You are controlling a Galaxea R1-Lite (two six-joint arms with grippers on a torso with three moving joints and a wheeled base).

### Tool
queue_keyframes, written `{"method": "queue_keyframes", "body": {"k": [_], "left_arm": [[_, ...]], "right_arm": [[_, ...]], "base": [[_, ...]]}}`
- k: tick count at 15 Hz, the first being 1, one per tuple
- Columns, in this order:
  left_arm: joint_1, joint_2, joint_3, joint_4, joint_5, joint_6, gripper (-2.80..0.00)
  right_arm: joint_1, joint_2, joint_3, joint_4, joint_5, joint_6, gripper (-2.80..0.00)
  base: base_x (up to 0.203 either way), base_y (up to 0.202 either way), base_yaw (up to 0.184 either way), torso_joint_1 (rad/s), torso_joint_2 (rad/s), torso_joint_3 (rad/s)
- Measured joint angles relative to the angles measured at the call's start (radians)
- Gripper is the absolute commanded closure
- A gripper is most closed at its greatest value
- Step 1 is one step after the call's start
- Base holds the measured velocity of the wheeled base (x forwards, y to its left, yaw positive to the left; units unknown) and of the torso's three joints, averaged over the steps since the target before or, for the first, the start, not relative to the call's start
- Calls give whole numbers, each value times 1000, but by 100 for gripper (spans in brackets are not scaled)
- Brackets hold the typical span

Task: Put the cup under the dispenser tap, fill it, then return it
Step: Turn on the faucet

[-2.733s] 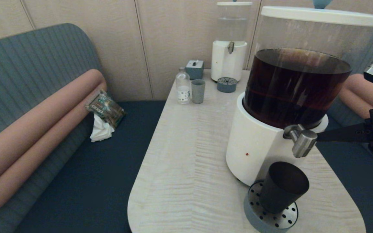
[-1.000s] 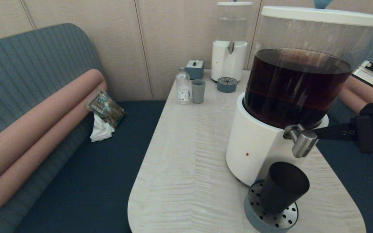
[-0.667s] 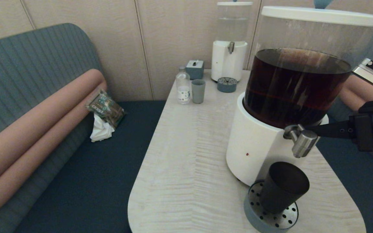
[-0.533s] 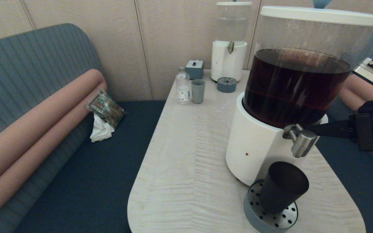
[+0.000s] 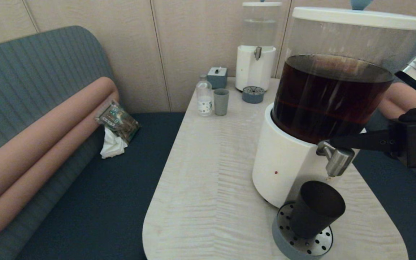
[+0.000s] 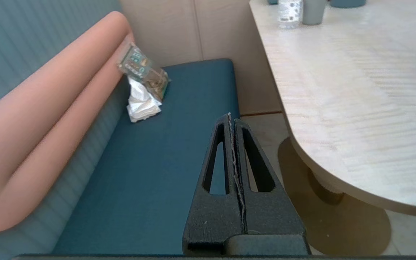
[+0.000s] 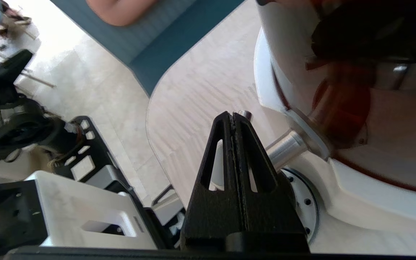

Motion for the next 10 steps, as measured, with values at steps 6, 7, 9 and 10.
{"method": "queue_keyframes", "body": {"k": [6, 7, 9, 10], "left_arm": [[1, 0, 0, 0, -1, 0, 0], [1, 0, 0, 0, -1, 0, 0], [1, 0, 0, 0, 0, 0, 0], [1, 0, 0, 0, -1, 0, 0]], "right_arm": [[-2, 1, 1, 3, 11, -3, 0], [-5, -1, 1, 5, 10, -3, 0], [-11, -10, 1, 8, 7, -3, 0], [-13, -16, 0, 10, 6, -2, 0]], "base": [[0, 0, 0, 0, 0, 0], [0, 0, 0, 0, 0, 0], [0, 0, 0, 0, 0, 0], [0, 0, 0, 0, 0, 0]]}}
